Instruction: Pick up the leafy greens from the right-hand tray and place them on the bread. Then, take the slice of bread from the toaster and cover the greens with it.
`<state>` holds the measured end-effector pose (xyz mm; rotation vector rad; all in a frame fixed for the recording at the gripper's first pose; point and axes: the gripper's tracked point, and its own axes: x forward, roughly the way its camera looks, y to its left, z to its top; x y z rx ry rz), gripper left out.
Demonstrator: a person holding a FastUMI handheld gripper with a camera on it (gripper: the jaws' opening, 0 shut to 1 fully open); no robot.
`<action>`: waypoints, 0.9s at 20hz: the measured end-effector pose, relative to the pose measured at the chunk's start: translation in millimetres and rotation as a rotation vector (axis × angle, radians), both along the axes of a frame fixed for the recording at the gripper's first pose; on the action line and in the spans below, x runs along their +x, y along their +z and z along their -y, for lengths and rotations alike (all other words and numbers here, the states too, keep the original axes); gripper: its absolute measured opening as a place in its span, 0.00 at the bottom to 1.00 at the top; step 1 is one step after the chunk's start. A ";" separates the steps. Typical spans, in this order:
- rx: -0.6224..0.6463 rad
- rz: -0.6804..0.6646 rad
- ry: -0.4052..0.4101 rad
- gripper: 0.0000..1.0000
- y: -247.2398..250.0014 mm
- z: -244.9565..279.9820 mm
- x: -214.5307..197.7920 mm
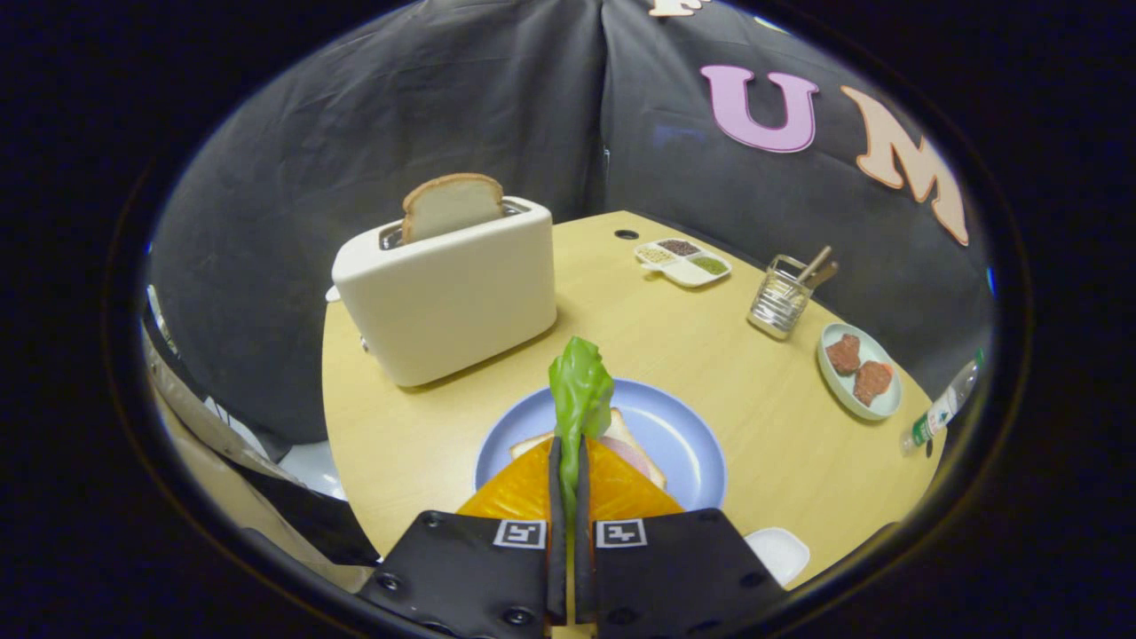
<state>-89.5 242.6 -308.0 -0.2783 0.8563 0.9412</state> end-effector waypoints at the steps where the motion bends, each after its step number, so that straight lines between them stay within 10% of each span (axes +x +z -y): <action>1: -0.003 -0.010 0.004 0.07 -2.3 -2.8 -1.2; 9: -0.070 -0.049 -0.005 0.24 -31.5 -0.3 -0.9; 18: -0.143 -0.089 0.010 0.79 -47.6 10.1 -5.2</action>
